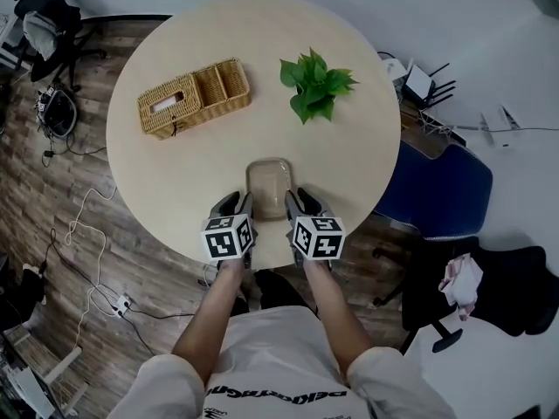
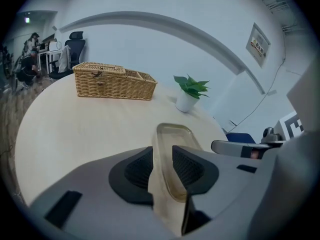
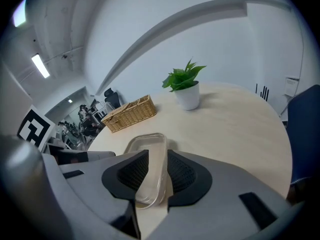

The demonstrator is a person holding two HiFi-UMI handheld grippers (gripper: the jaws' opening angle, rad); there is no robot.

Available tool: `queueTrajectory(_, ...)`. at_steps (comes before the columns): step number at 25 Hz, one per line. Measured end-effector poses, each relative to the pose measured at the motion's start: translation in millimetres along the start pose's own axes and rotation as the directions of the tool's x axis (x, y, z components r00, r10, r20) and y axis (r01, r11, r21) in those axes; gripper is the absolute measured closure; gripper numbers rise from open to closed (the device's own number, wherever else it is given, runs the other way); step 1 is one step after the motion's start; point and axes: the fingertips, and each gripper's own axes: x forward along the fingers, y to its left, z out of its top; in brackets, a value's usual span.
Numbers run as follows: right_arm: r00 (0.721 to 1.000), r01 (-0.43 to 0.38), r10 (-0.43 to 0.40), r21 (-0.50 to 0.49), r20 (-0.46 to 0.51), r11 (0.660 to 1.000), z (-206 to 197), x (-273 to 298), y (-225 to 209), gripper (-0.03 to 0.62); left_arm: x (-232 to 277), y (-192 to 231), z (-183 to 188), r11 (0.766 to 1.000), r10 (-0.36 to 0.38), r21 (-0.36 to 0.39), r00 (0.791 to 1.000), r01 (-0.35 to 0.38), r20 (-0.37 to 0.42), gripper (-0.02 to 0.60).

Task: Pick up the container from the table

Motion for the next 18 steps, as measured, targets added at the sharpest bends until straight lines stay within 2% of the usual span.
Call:
queueTrajectory(3,1.000,-0.007,0.008,0.019,-0.023,1.000,-5.0,7.3,-2.7,0.457,6.6,7.8,-3.5,0.999,0.005,-0.033,1.000,-0.006,-0.012,0.453)
queueTrajectory(8,0.999,-0.017,0.020,0.064,-0.049,0.998,-9.9,18.9,-9.9,0.457,16.3,13.9,-7.8,0.993,-0.039,-0.113,0.999,0.035,-0.033,0.454)
queueTrajectory(15,0.993,-0.072,0.087,0.183,-0.078,0.980,-20.0,31.8,-13.1,0.456,23.9,13.6,-10.8,0.978,-0.100,-0.187,0.994,0.091,-0.043,0.454)
queueTrajectory(18,0.989,-0.109,0.129,0.250,-0.068,0.962,-22.8,31.9,-12.2,0.472,23.6,10.0,-12.8,0.967,-0.134,-0.224,0.990,0.123,-0.035,0.479)
